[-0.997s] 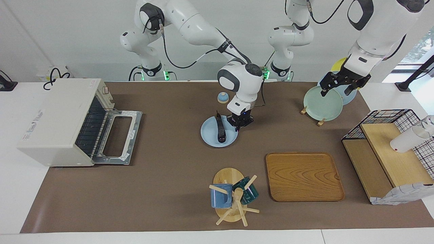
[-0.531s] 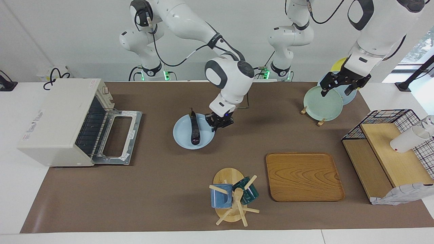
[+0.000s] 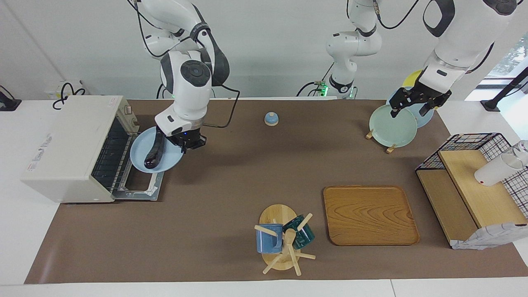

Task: Put eggplant into oven
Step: 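Carry the plate with the right gripper into the open oven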

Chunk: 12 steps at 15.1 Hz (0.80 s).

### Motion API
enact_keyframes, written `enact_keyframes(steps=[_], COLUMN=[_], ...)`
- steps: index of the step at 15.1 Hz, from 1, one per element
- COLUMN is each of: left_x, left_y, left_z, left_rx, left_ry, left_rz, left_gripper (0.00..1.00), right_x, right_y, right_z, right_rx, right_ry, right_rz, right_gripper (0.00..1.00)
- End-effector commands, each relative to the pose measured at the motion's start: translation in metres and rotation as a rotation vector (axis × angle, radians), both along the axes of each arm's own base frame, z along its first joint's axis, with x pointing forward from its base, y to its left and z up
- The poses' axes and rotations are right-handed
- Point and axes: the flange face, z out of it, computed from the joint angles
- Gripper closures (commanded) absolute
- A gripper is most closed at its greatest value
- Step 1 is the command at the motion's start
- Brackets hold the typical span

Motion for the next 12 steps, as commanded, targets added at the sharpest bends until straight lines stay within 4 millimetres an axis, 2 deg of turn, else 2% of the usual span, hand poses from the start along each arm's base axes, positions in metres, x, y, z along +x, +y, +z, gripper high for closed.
enact_keyframes(steps=[1,2,4,6,9,11,12], left_x=[-0.005,-0.005,-0.005,-0.005,-0.005,-0.005,-0.005], left_y=[0.003,0.003,0.003,0.003,0.003,0.003,0.003], left_z=[0.006,0.006,0.006,0.006,0.006,0.006,0.006], left_rx=[0.016,0.016,0.016,0.016,0.016,0.016,0.016], left_ry=[-0.005,-0.005,-0.005,-0.005,-0.005,-0.005,-0.005], left_rz=[0.002,0.002,0.002,0.002,0.002,0.002,0.002], left_gripper=[0.00,0.00,0.00,0.00,0.00,0.00,0.00], right_x=[-0.017,-0.013,-0.013,-0.022,-0.031,-0.030,-0.030], right_y=[-0.046,-0.078,-0.127,-0.167,-0.184,-0.188,-0.188], right_z=[-0.018,-0.020,-0.033,-0.048,-0.062,-0.061,-0.060], right_rx=[0.008,0.016,0.042,0.059,0.076,0.077,0.078], right_ry=[0.029,0.038,0.047,0.046,0.014,0.011,0.009], right_rz=[0.000,-0.008,0.008,0.021,0.043,0.052,0.050], right_gripper=[1.00,1.00,1.00,1.00,1.00,1.00,0.90])
